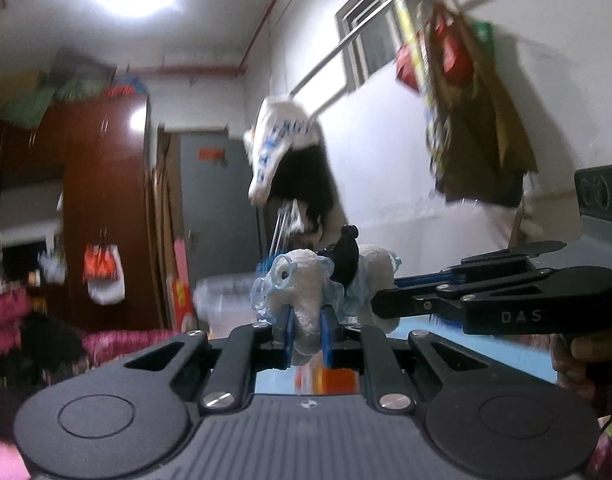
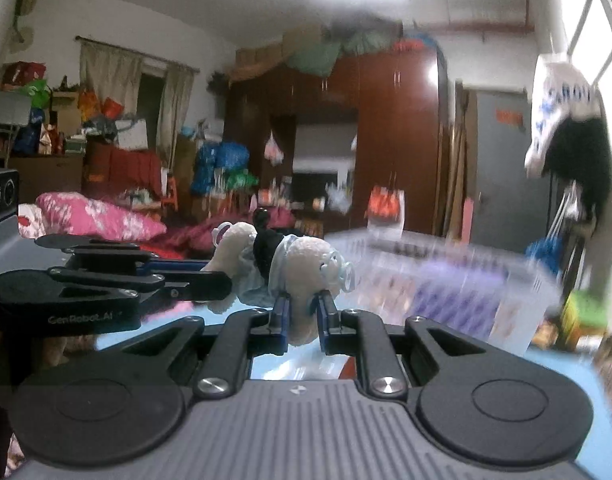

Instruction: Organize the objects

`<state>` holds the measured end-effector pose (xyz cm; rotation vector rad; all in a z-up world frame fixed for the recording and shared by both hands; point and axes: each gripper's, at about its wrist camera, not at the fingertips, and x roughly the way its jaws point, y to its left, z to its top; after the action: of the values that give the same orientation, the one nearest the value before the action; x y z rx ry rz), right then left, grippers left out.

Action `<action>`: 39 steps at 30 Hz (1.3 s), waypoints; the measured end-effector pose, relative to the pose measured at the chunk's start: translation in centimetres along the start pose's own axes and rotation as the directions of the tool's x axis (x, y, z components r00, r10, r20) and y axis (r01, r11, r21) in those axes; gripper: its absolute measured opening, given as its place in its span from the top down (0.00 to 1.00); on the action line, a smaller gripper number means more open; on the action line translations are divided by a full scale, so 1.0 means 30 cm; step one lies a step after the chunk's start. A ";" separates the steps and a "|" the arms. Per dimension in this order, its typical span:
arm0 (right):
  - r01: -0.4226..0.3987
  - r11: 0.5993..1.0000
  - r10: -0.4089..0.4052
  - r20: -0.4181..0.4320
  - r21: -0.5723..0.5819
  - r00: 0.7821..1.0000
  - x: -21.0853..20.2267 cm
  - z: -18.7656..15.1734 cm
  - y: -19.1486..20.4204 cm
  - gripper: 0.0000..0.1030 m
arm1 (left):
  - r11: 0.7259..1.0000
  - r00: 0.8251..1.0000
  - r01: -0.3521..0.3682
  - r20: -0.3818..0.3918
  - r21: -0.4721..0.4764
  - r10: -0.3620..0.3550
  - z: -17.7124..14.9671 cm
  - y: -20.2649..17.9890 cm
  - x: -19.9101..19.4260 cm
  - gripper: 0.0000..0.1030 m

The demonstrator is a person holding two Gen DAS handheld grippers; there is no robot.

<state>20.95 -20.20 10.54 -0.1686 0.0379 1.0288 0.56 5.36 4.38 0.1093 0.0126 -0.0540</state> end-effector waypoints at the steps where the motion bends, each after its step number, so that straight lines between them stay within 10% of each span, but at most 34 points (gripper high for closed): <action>1: 0.009 1.000 -0.009 0.016 -0.009 1.000 0.003 0.044 -0.019 0.85 | 1.000 1.000 0.002 0.018 0.005 -0.002 0.038 -0.001 0.019 0.84; 6: 0.072 0.997 -0.072 0.018 -0.039 0.997 0.136 0.211 -0.136 0.85 | 1.000 1.000 0.000 0.012 -0.001 0.000 0.192 0.047 0.241 0.84; 13: 0.087 0.996 -0.087 -0.209 -0.010 0.974 0.516 0.225 -0.278 0.84 | 0.985 0.968 -0.026 -0.251 -0.173 -0.018 0.142 0.227 0.657 0.84; 24: 0.055 0.998 -0.039 -0.363 0.034 0.931 0.676 0.101 -0.337 0.83 | 0.979 0.920 -0.117 -0.390 -0.166 0.043 0.027 0.243 0.753 0.82; 29: 0.071 0.997 -0.053 -0.335 0.043 0.941 0.608 0.110 -0.344 0.65 | 0.980 0.934 -0.118 -0.354 -0.161 0.054 0.039 0.244 0.719 0.60; 34: 0.104 0.992 -0.084 -0.234 0.074 0.969 0.430 0.107 -0.351 0.13 | 0.984 0.975 -0.103 -0.211 -0.144 0.071 0.083 0.207 0.540 0.24; 39: 0.113 0.978 -0.091 -0.129 0.177 0.987 0.187 -0.014 -0.359 0.00 | 0.986 0.982 -0.021 -0.190 -0.166 -0.011 0.004 0.130 0.359 0.20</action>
<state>33.07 -20.91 10.81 -0.0634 0.2312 0.9059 11.52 8.65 4.77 -0.0545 0.2083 -0.0370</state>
